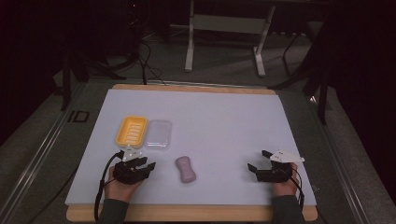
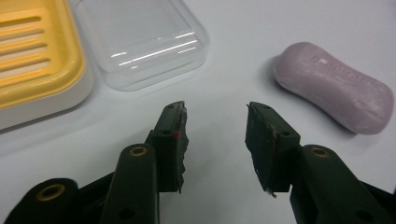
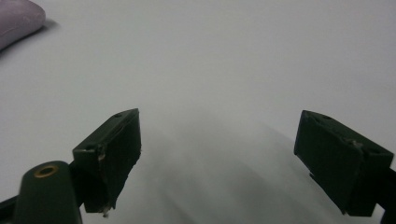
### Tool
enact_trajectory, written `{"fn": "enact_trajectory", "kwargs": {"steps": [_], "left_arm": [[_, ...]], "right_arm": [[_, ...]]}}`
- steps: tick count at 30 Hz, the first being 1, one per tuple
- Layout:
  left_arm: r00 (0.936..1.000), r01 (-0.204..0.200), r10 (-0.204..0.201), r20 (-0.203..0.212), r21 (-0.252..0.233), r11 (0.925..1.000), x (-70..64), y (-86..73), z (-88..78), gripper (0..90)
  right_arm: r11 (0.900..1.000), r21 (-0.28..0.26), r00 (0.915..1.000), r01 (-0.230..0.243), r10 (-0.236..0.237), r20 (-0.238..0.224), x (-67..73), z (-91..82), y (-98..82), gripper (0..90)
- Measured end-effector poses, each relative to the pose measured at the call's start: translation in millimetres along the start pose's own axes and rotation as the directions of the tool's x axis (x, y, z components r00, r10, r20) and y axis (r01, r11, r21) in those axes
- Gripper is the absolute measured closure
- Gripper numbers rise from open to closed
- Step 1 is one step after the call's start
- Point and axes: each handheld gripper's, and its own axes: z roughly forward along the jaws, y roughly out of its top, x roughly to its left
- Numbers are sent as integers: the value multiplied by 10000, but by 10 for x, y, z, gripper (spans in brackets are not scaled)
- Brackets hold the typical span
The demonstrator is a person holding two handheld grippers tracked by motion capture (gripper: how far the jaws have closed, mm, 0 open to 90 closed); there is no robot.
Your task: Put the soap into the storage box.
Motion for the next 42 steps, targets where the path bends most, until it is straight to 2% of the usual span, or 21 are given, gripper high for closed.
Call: {"fn": "enact_trajectory", "kwargs": {"steps": [4, 9, 13, 23, 29, 42], "left_arm": [[9999, -124, 124, 100, 22, 9999, -46, 28, 22, 601], [9992, -167, 168, 363, -38, 9999, -98, 71, 61, 618], [9988, -259, 256, 416, 56, 9996, -134, 110, 112, 666], [9970, -532, 513, 583, 323, 9981, -239, 179, 240, 900], [9934, -914, 866, 749, 632, 9938, -335, 201, 342, 900], [9875, -1390, 1290, 906, 1147, 9836, -483, 205, 567, 899]], "right_arm": [[10000, -37, 9999, -93, 92, -81, -11, -2, -1, 144], [10000, 76, 10000, 54, -53, -80, -1, 10, 3, 144], [10000, 71, 9999, 40, -40, -96, -3, 9, 3, 144], [9999, 74, 9999, 81, -80, -109, 4, 9, 3, 144], [9999, 94, 9999, 106, -105, -117, 5, 10, 4, 144], [9997, 122, 9997, 192, -190, -143, 10, 12, 5, 145]]}}
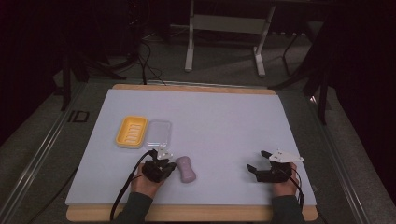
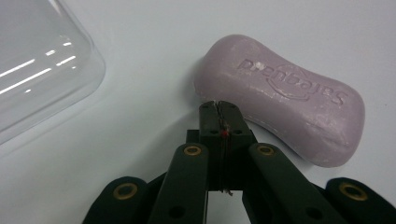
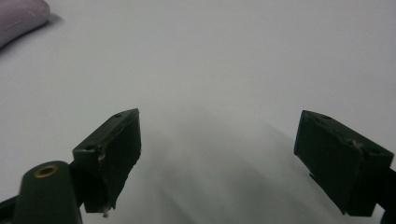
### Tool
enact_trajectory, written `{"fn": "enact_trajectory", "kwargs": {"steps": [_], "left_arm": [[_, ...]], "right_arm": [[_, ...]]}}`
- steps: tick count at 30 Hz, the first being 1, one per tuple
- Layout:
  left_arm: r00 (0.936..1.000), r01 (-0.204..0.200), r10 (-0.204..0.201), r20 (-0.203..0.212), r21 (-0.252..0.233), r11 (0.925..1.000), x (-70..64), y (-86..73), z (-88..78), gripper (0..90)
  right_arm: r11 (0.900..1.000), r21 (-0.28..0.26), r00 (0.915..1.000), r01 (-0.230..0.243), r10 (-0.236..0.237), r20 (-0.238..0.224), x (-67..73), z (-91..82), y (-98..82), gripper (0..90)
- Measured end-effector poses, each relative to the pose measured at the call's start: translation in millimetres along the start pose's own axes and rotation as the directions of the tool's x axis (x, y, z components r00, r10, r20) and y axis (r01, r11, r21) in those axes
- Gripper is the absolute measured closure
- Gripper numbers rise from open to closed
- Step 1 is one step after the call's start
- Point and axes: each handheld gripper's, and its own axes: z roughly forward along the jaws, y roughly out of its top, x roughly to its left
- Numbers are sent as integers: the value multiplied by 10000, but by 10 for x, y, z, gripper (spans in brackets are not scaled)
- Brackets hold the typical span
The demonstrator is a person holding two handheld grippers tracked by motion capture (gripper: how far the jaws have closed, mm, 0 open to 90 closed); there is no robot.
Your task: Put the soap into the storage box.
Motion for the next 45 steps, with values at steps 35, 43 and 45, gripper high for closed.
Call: {"fn": "enact_trajectory", "kwargs": {"steps": [35, 43, 45], "left_arm": [[9944, -967, 955, 450, 236, 9950, -115, 475, 34, 653], [9909, -1266, 1228, 552, 713, 9894, -231, 549, 60, 415], [9928, -1150, 1111, 452, 954, 9888, -264, 572, 100, 352]], "right_arm": [[10000, -24, 10000, 17, -17, 2, 0, -1, -1, 145], [10000, -7, 10000, 15, -15, 0, 2, 0, 0, 145], [10000, -9, 10000, 18, -18, -1, 2, 0, -1, 145]]}}
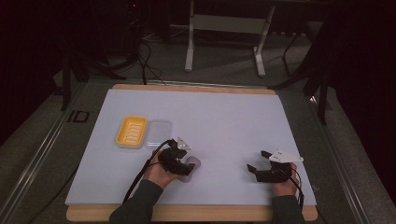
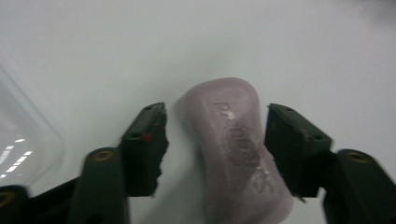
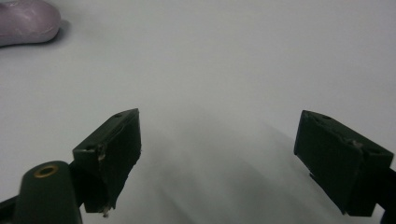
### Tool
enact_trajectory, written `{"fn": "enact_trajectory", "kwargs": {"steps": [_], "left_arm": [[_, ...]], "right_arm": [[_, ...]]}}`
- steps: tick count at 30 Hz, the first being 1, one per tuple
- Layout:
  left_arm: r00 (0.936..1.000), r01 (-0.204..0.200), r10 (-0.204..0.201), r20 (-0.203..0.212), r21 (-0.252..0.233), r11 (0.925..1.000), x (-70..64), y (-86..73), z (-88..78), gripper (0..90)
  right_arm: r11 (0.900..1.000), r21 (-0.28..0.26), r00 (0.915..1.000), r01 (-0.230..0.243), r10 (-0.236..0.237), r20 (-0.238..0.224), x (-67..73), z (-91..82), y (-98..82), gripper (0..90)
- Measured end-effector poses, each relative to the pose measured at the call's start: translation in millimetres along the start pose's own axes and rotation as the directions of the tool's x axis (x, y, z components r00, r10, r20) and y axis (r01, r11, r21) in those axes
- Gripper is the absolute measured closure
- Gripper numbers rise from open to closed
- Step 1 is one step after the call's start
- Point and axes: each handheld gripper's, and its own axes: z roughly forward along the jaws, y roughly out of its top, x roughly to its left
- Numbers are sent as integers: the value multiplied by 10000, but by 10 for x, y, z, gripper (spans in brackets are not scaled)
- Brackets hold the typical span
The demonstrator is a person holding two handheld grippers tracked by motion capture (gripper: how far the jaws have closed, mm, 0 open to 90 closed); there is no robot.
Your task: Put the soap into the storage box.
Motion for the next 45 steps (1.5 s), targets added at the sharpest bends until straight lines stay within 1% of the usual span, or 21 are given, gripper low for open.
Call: {"fn": "enact_trajectory", "kwargs": {"steps": [1, 3, 4, 6, 9, 11, 12, 14, 19, 20, 22, 23, 24, 27, 34, 35, 36, 37, 39, 43, 45], "left_arm": [[10000, 4, -4, -61, 71, 10000, -10, 8, 16, 324], [9999, 68, -65, -82, 305, 9995, -25, 24, 67, 301], [9999, 23, -18, -103, 426, 9991, -25, 27, 82, 289], [9999, -16, 25, -131, 645, 9979, -39, 32, 133, 290], [9996, -175, 200, -214, 1121, 9935, -59, 40, 198, 290], [9998, -173, 187, -100, 1271, 9917, -58, 51, 216, 308], [9998, -148, 164, -113, 1350, 9907, -63, 58, 223, 319], [9995, -251, 273, -131, 1483, 9886, -74, 69, 238, 329], [9995, -294, 313, -74, 1862, 9821, -95, 93, 283, 368], [9995, -291, 306, -49, 1967, 9800, -97, 98, 280, 378], [9995, -295, 300, 7, 2019, 9790, -92, 99, 267, 424], [9992, -390, 383, 73, 2090, 9771, -83, 98, 257, 449], [9991, -431, 429, 55, 2074, 9773, -81, 96, 254, 464], [9984, -565, 573, 27, 2167, 9746, -55, 84, 233, 484], [9979, -600, 641, -93, 2431, 9681, 54, 30, 168, 487], [9972, -682, 738, -123, 2560, 9643, 77, 23, 153, 488], [9970, -690, 754, -148, 2609, 9629, 90, 20, 145, 487], [9974, -617, 697, -200, 2708, 9607, 109, 15, 133, 488], [9985, -437, 514, -208, 2743, 9607, 138, 13, 127, 487], [9987, -453, 495, -73, 2874, 9567, 161, 42, 140, 477], [9985, -504, 549, -67, 2997, 9527, 162, 66, 155, 468]], "right_arm": [[10000, 13, 10000, -16, 16, -2, 2, 0, 1, 144], [10000, 24, 10000, -7, 7, 1, 3, 0, 0, 145], [10000, 27, 10000, -1, 1, -2, 3, 0, 0, 145], [10000, 27, 10000, -7, 7, -10, 3, 0, 0, 145], [10000, 43, 10000, -9, 9, -8, 5, 3, 1, 145], [10000, 41, 10000, 36, -36, -2, 5, 5, 2, 144], [10000, 57, 10000, 33, -33, -12, 7, 6, 2, 145], [10000, 64, 10000, 44, -44, -16, 6, 7, 2, 144], [10000, 68, 10000, 46, -46, -24, 6, 7, 2, 145], [10000, 67, 10000, 46, -45, -23, 6, 7, 2, 144], [10000, 65, 10000, 44, -44, -30, 5, 7, 2, 145], [10000, 65, 10000, 42, -42, -32, 5, 7, 2, 144], [10000, 63, 10000, 37, -37, -36, 5, 7, 2, 145], [10000, 80, 10000, 20, -19, -35, 9, 6, 3, 145], [10000, 84, 10000, 35, -34, -41, 7, 7, 3, 145], [10000, 89, 10000, 33, -33, -41, 7, 7, 3, 145], [9999, 99, 10000, 40, -40, -40, 7, 7, 3, 145], [9999, 102, 10000, 37, -37, -42, 8, 7, 3, 144], [9999, 111, 10000, 29, -29, -39, 8, 8, 4, 145], [9999, 122, 10000, 27, -27, -41, 7, 9, 4, 145], [9999, 126, 10000, 31, -30, -39, 8, 9, 4, 145]]}}
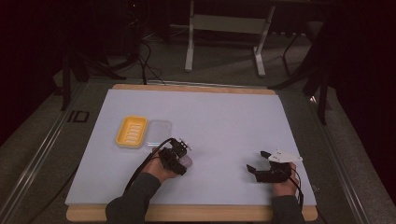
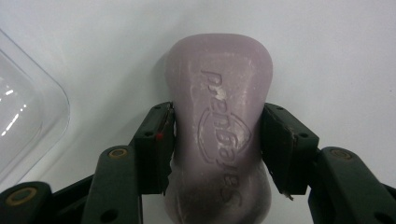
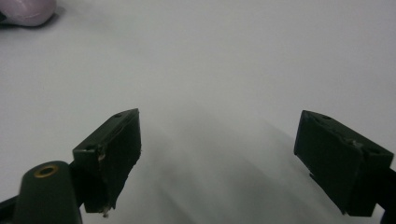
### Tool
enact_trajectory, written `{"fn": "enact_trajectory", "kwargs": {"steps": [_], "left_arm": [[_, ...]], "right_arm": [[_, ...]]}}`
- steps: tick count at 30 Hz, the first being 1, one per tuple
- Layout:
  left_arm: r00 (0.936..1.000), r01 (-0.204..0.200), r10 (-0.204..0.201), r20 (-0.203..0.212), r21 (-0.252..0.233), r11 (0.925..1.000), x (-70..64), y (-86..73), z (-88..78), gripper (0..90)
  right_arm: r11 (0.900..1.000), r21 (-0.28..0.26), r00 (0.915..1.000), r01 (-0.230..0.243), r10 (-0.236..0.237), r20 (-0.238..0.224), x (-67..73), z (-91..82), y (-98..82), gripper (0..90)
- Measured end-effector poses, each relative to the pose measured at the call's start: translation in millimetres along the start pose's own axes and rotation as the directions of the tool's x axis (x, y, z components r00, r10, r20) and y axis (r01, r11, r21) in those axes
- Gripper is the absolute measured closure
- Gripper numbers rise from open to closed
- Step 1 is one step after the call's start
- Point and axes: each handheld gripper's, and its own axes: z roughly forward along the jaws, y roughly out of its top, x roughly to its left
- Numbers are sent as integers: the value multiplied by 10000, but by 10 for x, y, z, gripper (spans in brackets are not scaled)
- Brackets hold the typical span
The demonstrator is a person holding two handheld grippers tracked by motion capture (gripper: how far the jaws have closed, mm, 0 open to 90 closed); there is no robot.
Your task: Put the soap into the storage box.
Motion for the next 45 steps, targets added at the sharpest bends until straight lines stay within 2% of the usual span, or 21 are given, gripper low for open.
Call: {"fn": "enact_trajectory", "kwargs": {"steps": [2, 4, 9, 10, 17, 23, 26, 32, 35, 37, 45], "left_arm": [[10000, 23, -23, 25, 7, 10000, 3, 9, 6, 460], [10000, 45, -46, 24, 287, 9996, 10, 28, 65, 452], [10000, 67, -69, 57, 296, 9995, 27, 34, 59, 454], [10000, 25, -26, 31, 358, 9994, 28, 36, 56, 486], [9983, -527, 545, -209, 813, 9953, 3, 81, 43, 496], [9983, -468, 493, -325, 738, 9962, 49, 51, 8, 499], [9989, -303, 321, -334, 550, 9980, 99, 15, -29, 499], [9988, -266, 289, -393, 582, 9980, 149, -3, -81, 499], [9988, -184, 203, -437, 430, 9989, 201, -3, -163, 499], [9993, -61, 71, -372, 266, 9996, 223, -13, -191, 500], [9993, 106, -100, -349, 192, 9998, 286, -51, -222, 500]], "right_arm": [[10000, 13, 10000, 4, -4, -1, -1, -1, 0, 145], [10000, 5, 10000, 5, -5, -7, -2, -1, 0, 145], [10000, 15, 10000, 6, -6, -3, -1, -1, 1, 144], [10000, 19, 10000, 9, -9, -10, 0, 0, 1, 145], [10000, 42, 10000, 37, -37, -4, 5, 4, 2, 145], [10000, 47, 10000, 50, -50, -3, 4, 3, 2, 144], [10000, 44, 10000, 42, -42, -10, 5, 5, 2, 144], [10000, 49, 10000, 54, -54, -5, 5, 4, 3, 145], [10000, 44, 10000, 45, -45, -8, 5, 5, 2, 145], [10000, 41, 10000, 47, -47, -8, 5, 4, 2, 145], [10000, 50, 10000, 59, -59, -9, 6, 4, 2, 144]]}}
